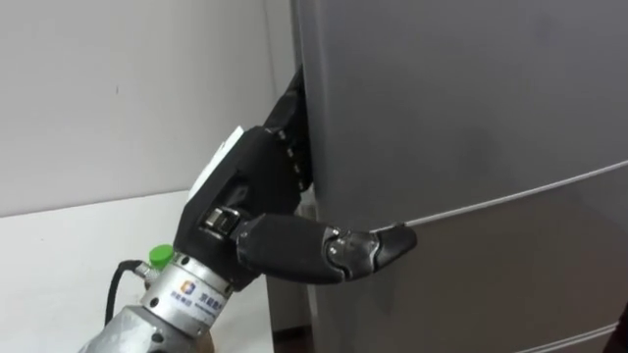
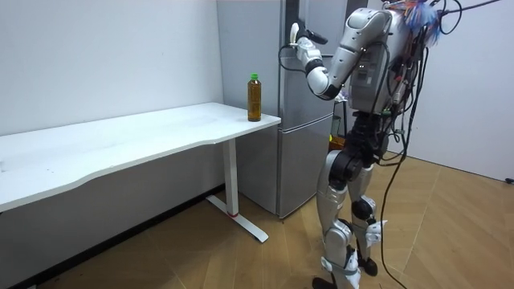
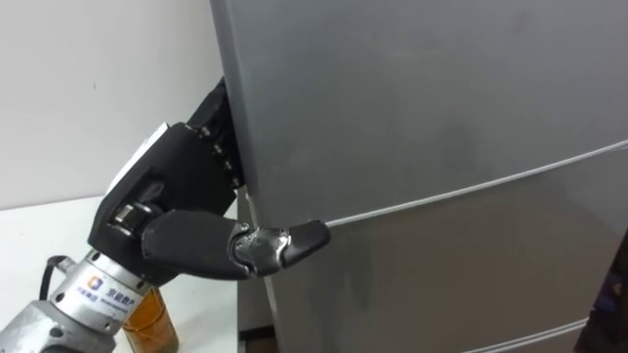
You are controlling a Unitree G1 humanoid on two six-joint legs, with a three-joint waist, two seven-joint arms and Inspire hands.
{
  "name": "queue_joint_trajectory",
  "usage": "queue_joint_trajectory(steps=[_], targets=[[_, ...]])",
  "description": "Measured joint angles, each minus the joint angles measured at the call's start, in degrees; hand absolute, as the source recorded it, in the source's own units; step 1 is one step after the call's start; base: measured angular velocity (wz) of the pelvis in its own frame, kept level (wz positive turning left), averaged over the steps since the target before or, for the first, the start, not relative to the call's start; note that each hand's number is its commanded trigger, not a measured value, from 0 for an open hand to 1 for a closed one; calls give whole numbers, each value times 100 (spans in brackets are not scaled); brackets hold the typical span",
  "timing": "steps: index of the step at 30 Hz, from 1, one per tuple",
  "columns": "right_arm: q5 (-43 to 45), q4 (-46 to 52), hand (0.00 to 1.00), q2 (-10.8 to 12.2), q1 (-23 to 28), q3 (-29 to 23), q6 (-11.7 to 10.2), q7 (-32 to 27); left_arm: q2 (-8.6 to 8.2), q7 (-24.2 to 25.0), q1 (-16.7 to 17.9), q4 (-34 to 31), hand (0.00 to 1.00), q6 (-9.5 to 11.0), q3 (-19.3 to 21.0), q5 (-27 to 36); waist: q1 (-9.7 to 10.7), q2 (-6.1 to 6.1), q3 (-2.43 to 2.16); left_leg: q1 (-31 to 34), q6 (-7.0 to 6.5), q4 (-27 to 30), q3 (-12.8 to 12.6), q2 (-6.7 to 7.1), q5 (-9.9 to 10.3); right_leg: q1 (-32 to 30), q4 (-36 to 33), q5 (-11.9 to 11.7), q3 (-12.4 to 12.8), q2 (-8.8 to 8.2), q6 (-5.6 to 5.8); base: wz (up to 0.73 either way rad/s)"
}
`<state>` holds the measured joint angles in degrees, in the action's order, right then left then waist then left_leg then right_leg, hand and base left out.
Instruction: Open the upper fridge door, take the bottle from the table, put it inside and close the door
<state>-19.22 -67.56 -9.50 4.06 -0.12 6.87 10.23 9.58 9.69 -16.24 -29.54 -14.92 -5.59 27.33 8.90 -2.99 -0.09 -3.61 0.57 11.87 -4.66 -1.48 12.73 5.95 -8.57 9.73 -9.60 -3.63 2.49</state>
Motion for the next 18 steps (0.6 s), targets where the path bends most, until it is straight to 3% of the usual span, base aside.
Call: queue_joint_trajectory(steps=[1,2,3,4,5,7,8,12,14,18], targets=[[0,1,0,0,0,0,1,0,1,1,0,-31,55,0,2,0,-1,-2,-2,2,0,1,1,0,0,0,-1,0,-1,0,0,0],[0,4,0,-3,-2,0,3,0,2,11,0,-80,62,0,14,1,-3,-9,-6,3,0,3,1,0,0,-1,-3,0,-1,-1,0,0],[3,6,0,-4,-1,0,6,0,2,39,0,-110,84,0,25,1,-5,-18,-13,2,-1,4,0,-1,0,0,-4,0,0,-1,0,0],[5,10,0,-4,-1,0,7,0,2,58,0,-123,98,-1,32,1,-6,-22,-15,3,-1,6,1,-1,0,1,-4,0,0,-1,0,0],[6,13,0,-3,0,0,6,0,2,64,0,-148,100,-1,41,1,-11,-26,-18,5,-1,12,0,-1,0,2,-4,0,0,-1,0,0],[7,18,0,-1,-1,2,5,-1,1,58,2,-150,88,-1,128,1,-19,-25,-17,11,-1,24,4,0,0,4,-4,0,-1,-1,0,0],[4,18,0,0,-9,9,-1,-1,-2,58,1,-156,68,-1,195,4,-25,-26,-18,18,-1,31,4,0,0,4,-4,0,-3,-1,0,0],[4,-1,0,1,-24,46,-39,-2,-50,122,5,-251,61,2,127,82,-30,-25,-17,51,-1,41,7,1,0,9,-3,0,-12,-2,0,0],[10,-3,0,1,-23,57,-68,-2,-67,89,5,-257,29,2,108,71,-30,-30,-17,53,-1,43,8,1,0,11,-3,0,-14,-2,0,0],[10,-4,0,4,-22,57,-110,-3,-132,118,5,-257,20,27,111,82,-11,-39,-14,52,-1,49,7,1,-1,15,-3,0,-13,-2,0,0]])
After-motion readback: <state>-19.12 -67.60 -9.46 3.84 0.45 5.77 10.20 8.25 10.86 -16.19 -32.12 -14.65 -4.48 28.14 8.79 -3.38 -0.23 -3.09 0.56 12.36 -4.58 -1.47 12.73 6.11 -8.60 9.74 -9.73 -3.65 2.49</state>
